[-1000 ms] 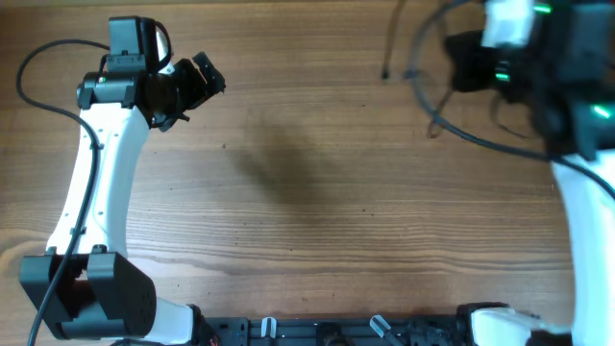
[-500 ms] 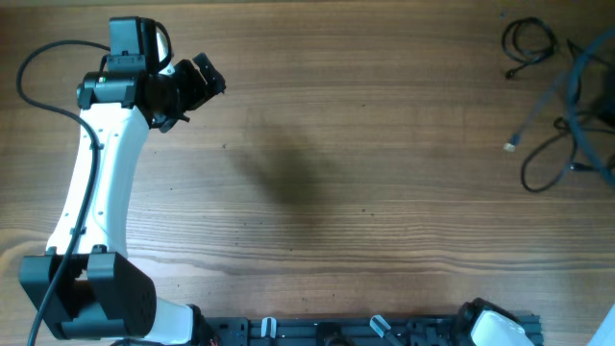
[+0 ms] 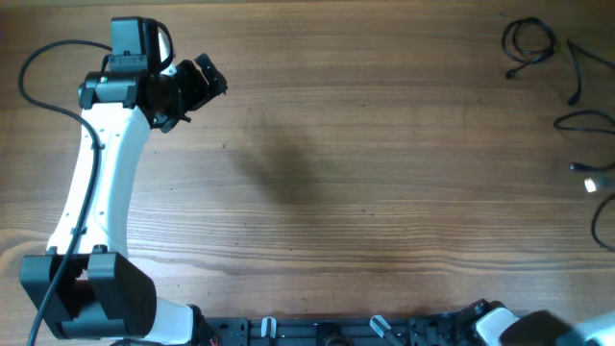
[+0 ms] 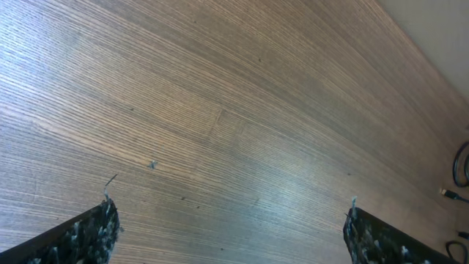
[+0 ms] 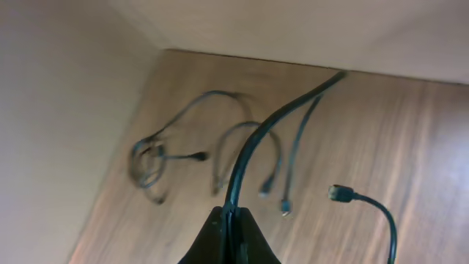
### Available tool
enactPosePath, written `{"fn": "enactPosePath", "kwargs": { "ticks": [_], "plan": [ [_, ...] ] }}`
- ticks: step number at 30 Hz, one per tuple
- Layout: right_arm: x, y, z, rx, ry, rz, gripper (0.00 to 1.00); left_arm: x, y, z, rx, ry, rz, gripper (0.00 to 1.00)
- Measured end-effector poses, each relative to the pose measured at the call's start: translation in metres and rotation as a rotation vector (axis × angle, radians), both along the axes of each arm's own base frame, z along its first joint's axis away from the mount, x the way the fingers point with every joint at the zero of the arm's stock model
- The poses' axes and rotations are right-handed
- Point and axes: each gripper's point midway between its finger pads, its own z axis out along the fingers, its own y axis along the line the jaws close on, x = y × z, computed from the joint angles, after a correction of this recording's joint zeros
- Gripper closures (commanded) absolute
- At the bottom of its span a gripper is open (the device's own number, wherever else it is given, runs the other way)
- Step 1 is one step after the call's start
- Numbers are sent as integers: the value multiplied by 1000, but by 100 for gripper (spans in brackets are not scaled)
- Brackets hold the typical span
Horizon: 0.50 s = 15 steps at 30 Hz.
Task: Untangle cables
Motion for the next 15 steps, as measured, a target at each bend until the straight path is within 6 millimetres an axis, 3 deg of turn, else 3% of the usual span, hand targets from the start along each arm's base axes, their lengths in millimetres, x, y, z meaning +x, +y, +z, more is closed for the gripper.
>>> {"fn": "enactPosePath", "kwargs": {
  "ticks": [9, 15],
  "plan": [
    [20, -57, -81, 153, 103, -106, 96, 0, -5, 0, 0, 0, -12, 0],
    [32, -70, -146, 291, 184, -104, 92, 0, -5, 0, 0, 0, -12, 0]
  ]
}}
